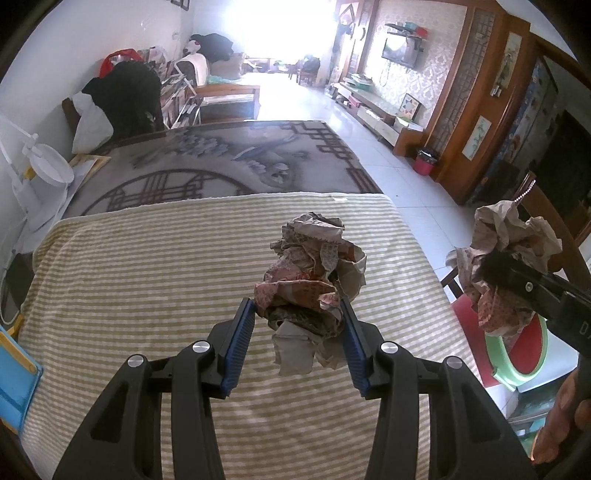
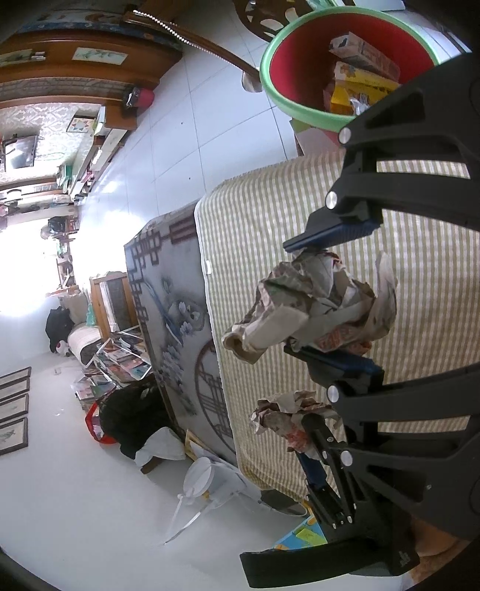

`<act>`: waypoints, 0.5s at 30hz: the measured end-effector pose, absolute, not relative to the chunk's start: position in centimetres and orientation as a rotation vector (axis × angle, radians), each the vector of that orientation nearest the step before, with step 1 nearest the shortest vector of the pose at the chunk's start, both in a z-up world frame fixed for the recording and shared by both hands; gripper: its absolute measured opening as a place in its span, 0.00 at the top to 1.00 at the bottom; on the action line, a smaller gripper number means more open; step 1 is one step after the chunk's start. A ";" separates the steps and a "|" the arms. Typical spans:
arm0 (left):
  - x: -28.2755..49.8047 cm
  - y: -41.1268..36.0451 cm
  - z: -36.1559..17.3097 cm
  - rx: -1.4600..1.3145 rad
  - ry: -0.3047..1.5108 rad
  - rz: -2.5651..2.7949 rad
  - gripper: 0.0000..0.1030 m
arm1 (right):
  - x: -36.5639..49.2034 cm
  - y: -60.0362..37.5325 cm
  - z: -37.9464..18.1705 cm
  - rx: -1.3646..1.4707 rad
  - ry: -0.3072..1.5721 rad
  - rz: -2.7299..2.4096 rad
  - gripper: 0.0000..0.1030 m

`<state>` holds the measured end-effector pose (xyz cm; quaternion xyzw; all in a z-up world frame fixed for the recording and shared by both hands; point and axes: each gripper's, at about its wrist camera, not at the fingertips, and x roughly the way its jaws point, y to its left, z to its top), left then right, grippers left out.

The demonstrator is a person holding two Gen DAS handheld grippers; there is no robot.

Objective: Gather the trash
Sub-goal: 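Lift both paper wads and carry them toward the red bucket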

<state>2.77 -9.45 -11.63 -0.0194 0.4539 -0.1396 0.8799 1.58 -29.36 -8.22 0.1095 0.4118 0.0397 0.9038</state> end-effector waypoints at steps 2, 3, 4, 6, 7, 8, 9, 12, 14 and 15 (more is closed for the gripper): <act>2.5 -10.2 -11.4 -0.037 0.942 -0.290 0.58 | 1.4 -29.9 -8.1 0.230 0.846 0.083 0.54; 2.5 -10.5 -11.3 -0.035 0.940 -0.290 0.58 | 1.3 -30.3 -8.1 0.232 0.842 0.083 0.54; 2.5 -10.9 -11.2 -0.032 0.937 -0.291 0.58 | 1.2 -30.7 -8.0 0.234 0.840 0.083 0.54; 2.3 -11.7 -11.0 -0.027 0.933 -0.294 0.58 | 0.8 -31.5 -7.9 0.239 0.834 0.081 0.54; 2.4 -11.9 -11.0 -0.026 0.932 -0.296 0.58 | 0.7 -31.7 -7.8 0.240 0.832 0.079 0.54; 2.4 -12.4 -10.9 -0.024 0.930 -0.298 0.58 | 0.6 -32.1 -7.7 0.242 0.830 0.077 0.54; 2.4 -12.7 -10.8 -0.021 0.928 -0.301 0.58 | 0.5 -32.5 -7.7 0.244 0.828 0.075 0.54; 2.2 -14.2 -10.5 -0.010 0.921 -0.312 0.58 | 0.2 -33.8 -7.6 0.251 0.824 0.068 0.54; 2.1 -15.1 -10.4 -0.007 0.920 -0.319 0.58 | -0.1 -34.6 -7.5 0.254 0.822 0.062 0.54; 2.0 -15.5 -10.3 -0.005 0.919 -0.322 0.58 | -0.2 -35.0 -7.6 0.256 0.821 0.059 0.54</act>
